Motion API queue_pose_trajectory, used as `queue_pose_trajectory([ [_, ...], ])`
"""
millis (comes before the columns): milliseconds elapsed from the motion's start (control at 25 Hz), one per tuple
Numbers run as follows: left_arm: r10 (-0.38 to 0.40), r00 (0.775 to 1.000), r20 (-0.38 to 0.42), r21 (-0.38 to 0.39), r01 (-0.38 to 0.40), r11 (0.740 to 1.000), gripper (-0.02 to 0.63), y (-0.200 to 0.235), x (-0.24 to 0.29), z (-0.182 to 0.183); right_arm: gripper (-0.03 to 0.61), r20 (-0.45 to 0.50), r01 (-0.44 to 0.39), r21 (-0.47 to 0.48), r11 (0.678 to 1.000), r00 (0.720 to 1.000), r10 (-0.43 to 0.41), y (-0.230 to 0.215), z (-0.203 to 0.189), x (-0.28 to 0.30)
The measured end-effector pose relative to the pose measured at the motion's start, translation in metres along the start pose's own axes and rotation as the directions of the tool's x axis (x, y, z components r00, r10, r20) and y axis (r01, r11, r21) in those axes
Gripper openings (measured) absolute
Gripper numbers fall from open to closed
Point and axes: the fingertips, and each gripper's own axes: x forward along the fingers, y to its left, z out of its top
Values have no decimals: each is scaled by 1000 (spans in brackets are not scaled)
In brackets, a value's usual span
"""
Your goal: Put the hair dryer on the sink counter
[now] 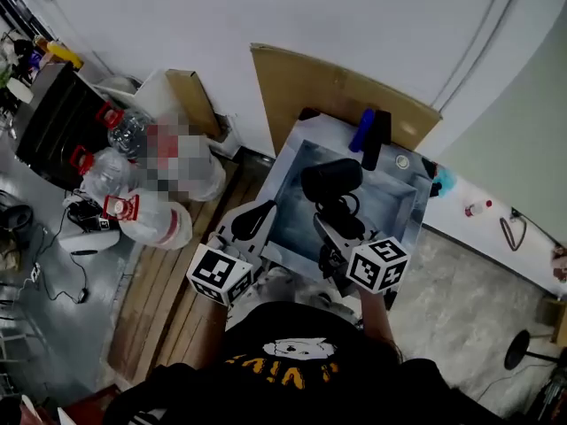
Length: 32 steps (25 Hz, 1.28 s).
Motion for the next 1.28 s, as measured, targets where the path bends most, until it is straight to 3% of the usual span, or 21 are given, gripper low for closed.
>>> queue_pose_trajectory([
  [280, -162, 987, -1, -13, 162, 987, 9, 34, 20, 1, 192, -10, 105, 9, 994, 994, -105, -17, 14, 58],
  [600, -263, 965, -20, -39, 262, 964, 9, 56, 24, -7, 192, -70, 189, -4, 982, 980, -189, -61, 26, 116],
  [840, -269, 963, -26, -56, 268, 962, 9, 74, 28, -11, 192, -158, 259, -35, 965, 952, -262, -115, 30, 161],
  [1280, -229, 971, -72, -54, 225, 973, 9, 114, 32, -19, 192, -253, 414, -36, 909, 877, -409, -218, 21, 221],
])
